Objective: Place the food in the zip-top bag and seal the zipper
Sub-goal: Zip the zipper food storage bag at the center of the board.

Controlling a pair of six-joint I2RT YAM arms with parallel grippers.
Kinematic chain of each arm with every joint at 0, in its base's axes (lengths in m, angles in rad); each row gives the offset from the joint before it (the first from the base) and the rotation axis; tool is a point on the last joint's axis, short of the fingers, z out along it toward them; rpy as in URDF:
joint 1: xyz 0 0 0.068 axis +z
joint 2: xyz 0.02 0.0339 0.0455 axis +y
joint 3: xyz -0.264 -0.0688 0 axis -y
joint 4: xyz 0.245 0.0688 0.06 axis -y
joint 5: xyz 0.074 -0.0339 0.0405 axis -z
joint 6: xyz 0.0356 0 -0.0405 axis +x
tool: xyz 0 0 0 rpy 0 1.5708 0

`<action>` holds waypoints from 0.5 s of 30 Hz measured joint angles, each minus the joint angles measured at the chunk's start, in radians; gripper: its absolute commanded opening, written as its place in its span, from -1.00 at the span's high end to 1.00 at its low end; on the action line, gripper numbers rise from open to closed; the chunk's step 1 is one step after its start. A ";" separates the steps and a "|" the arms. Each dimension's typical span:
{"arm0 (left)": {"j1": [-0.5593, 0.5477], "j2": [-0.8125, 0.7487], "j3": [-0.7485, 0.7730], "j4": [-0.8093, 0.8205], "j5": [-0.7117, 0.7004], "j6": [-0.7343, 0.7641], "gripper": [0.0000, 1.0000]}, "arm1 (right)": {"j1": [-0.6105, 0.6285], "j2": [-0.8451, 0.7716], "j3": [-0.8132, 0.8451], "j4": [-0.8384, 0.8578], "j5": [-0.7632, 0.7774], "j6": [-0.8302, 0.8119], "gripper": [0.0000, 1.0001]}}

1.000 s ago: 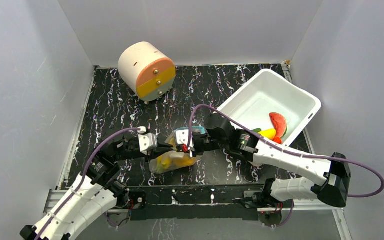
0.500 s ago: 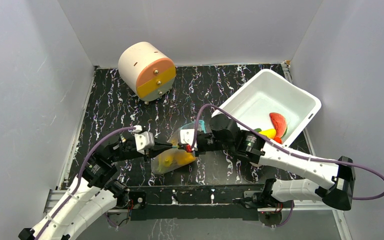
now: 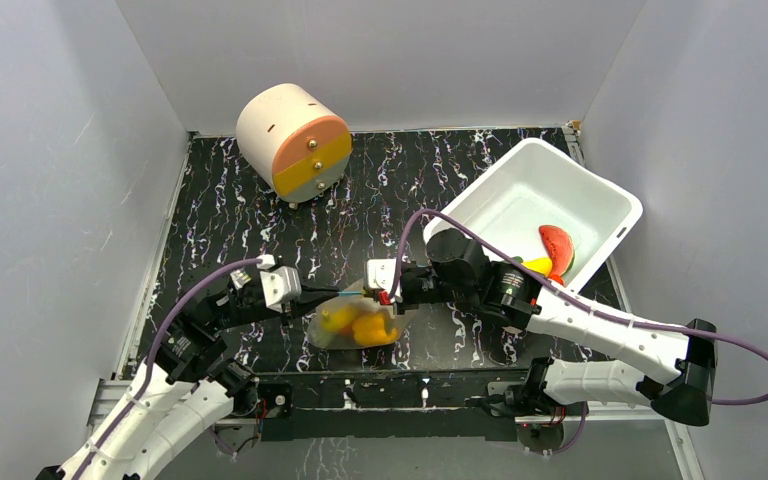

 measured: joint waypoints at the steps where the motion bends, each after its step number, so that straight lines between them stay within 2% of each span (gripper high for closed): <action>1: 0.000 0.004 0.000 -0.008 -0.001 0.009 1.00 | 0.000 -0.001 0.000 -0.005 0.004 0.001 1.00; 9: 0.000 0.060 0.056 -0.088 -0.002 0.090 1.00 | -0.002 -0.007 0.000 -0.023 0.012 0.001 1.00; 10: 0.000 0.066 0.066 -0.102 -0.002 0.100 0.95 | -0.002 -0.007 0.000 -0.023 0.012 0.000 1.00; 15: 0.001 0.079 0.108 -0.163 -0.008 0.132 0.13 | -0.007 -0.008 0.000 -0.033 0.015 -0.003 1.00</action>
